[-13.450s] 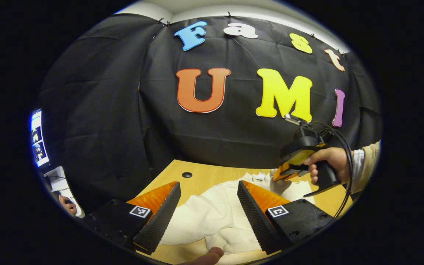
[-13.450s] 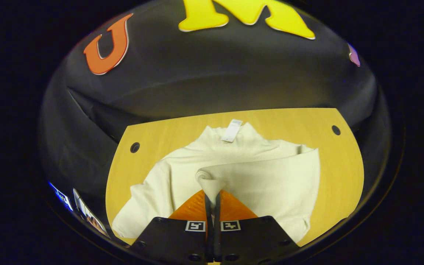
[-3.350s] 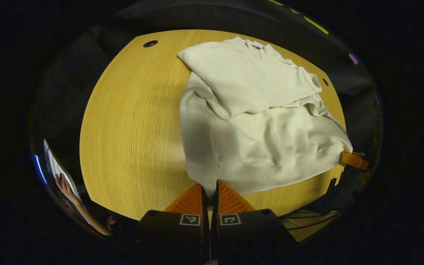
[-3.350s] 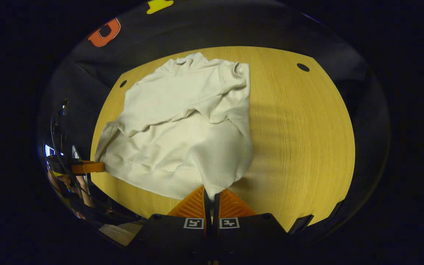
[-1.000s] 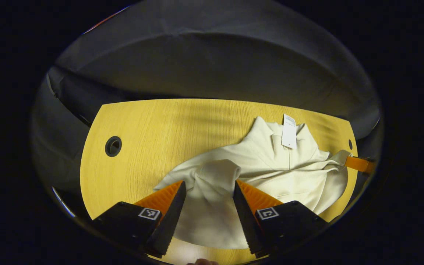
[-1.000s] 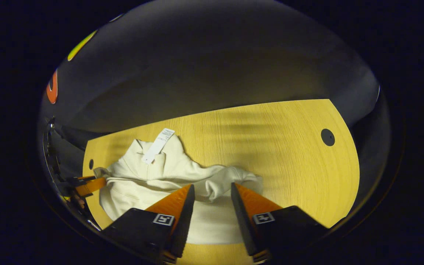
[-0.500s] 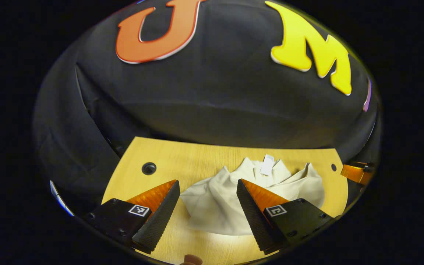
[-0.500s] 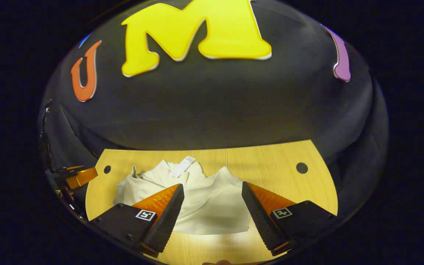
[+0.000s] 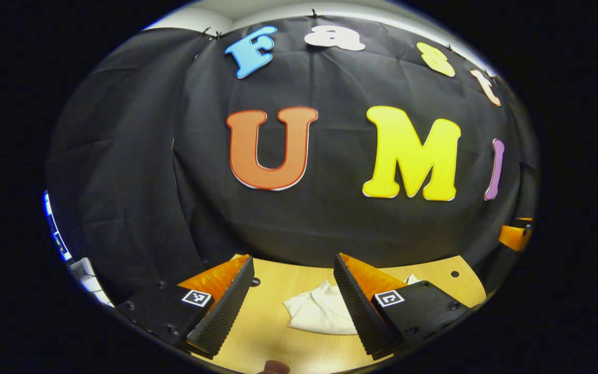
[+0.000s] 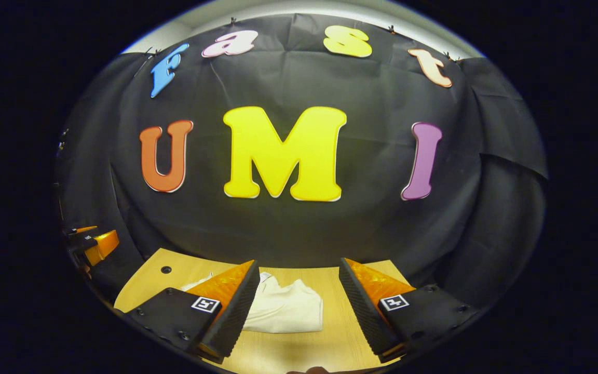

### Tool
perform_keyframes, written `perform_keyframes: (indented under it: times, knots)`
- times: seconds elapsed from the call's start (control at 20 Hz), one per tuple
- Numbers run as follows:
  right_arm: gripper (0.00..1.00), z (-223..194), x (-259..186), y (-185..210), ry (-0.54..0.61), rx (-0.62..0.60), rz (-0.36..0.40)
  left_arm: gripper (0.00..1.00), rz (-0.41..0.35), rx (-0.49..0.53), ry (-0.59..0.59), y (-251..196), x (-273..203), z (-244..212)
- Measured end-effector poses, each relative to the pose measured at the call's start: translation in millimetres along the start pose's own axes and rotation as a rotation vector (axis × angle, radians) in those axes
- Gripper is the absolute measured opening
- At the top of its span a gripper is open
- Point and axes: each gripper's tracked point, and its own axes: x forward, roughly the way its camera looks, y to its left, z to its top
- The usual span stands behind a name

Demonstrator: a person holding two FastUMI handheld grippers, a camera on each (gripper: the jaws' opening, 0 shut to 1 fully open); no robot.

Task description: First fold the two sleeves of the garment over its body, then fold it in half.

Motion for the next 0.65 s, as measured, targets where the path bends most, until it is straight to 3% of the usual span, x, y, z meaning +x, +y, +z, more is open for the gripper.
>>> perform_keyframes:
  times: [0.3, 0.65]
  knots:
    - [0.94, 7.9, -80.0, -11.3, -0.118, -0.008, -0.014, 0.97, -0.042, 0.018, -0.033, -3.6, -78.6, 4.4]
    - [0.95, -11.0, -116.4, 0.4, -0.176, -0.041, 0.011, 0.97, -0.086, 0.019, -0.032, -19.1, -113.5, -8.0]
